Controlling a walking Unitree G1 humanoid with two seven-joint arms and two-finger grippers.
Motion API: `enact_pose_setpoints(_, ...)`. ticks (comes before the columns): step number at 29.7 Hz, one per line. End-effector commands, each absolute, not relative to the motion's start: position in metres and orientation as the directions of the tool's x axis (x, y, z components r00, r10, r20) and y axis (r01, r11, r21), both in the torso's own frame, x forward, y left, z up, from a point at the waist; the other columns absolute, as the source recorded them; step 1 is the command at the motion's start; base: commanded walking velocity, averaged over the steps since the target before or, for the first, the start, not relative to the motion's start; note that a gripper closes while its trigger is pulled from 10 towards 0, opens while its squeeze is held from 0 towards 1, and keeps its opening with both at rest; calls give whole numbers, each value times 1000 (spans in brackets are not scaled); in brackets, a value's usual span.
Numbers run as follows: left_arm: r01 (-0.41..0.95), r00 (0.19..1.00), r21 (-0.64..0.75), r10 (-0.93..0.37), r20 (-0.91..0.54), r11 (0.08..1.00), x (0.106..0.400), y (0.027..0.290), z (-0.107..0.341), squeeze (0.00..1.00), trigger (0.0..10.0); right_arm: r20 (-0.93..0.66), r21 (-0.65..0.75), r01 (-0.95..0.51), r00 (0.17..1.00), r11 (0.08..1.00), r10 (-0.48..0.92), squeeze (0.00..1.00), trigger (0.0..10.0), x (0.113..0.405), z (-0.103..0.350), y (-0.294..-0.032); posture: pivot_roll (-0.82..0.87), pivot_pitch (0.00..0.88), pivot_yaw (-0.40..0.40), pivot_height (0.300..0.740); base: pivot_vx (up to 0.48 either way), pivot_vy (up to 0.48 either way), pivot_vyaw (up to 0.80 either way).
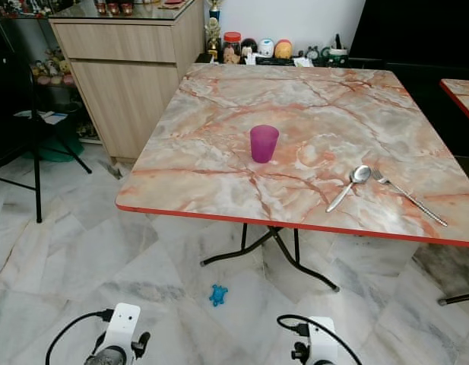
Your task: Setting the table
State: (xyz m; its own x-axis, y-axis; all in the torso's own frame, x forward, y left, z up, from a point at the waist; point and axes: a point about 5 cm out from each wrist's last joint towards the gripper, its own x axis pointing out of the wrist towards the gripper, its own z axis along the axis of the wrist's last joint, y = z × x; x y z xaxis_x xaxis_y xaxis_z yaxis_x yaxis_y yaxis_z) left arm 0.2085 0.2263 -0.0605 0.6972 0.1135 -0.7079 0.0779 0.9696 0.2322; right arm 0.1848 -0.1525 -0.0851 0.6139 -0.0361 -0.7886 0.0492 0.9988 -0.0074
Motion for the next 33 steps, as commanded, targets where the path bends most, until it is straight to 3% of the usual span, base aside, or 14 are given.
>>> enact_pose_setpoints(1,68,672,220,118,-731,973,200,228,-65,0,10000,-768,-23,35,639,999,-40,0,10000,186,-83,-153,67,5,0,740,0,0,0)
enact_pose_setpoints(3,63,673,221,122,-729,973,200,228,-65,0,10000,-731,-60,-21,682,998,-30,0,10000,191,-79,-153,68,8,0,740,0,0,0)
enact_pose_setpoints(13,59,679,219,121,-724,974,201,228,-65,0,10000,-661,-81,30,746,996,-77,0,10000,195,-74,-155,58,4,-2,740,0,0,0)
enact_pose_setpoints(14,60,681,219,121,-722,974,201,228,-65,0,10000,-309,-427,-21,943,904,-124,0,10000,211,-44,-165,56,4,-2,740,0,0,0)
enact_pose_setpoints(16,62,681,220,120,-722,973,201,227,-65,0,10000,-109,-411,14,992,912,-64,0,10000,214,-22,-175,54,4,-1,740,0,0,0)
enact_pose_setpoints(18,61,682,219,119,-721,974,201,228,-65,0,10000,-35,-360,38,998,932,-54,0,10000,215,-11,-185,55,2,-3,740,0,0,0)
enact_pose_setpoints(33,48,688,221,128,-714,974,200,229,-64,0,10000,188,-390,82,982,917,-8,0,10000,212,7,-179,55,0,10,740,0,0,0)
